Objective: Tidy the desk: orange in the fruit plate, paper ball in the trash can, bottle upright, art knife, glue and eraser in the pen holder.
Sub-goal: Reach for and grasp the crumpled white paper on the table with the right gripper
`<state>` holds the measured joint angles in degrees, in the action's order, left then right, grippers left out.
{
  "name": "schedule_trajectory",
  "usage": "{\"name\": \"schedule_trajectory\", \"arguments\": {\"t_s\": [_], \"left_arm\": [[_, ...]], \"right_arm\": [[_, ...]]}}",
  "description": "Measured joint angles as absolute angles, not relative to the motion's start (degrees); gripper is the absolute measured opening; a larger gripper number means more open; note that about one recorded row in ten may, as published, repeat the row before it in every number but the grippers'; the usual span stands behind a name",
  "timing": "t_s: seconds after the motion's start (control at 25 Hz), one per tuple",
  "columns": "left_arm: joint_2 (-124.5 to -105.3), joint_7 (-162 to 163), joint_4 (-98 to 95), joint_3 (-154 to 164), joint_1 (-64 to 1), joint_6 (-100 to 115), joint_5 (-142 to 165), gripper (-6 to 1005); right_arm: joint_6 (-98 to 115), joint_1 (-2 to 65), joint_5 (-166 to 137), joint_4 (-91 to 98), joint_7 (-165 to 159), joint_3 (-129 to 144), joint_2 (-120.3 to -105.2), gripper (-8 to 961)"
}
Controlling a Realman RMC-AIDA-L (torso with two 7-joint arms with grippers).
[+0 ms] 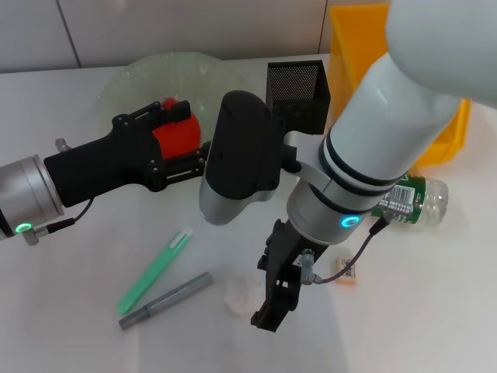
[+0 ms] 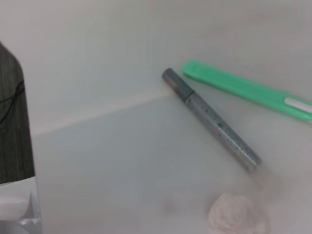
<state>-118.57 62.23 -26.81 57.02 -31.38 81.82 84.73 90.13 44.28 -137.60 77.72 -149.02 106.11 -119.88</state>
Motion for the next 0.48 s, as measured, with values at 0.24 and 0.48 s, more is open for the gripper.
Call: {"name": "schedule_trajectory", "arguments": {"t_s": [0.24,0.48], "left_arm": [[-118.57,62.2,-26.8,57.3,-31.4,81.8,84.7,824],[-118.57,62.2,-26.8,57.6,-31.4,81.8,84.7,824]], "right_arm": [[86.2,44.5,-137.8,76.1,-149.2,108.9,-119.88,713],[83.5,45.0,-137.8,74.3,-149.2,110.8,-119.89,703]]}}
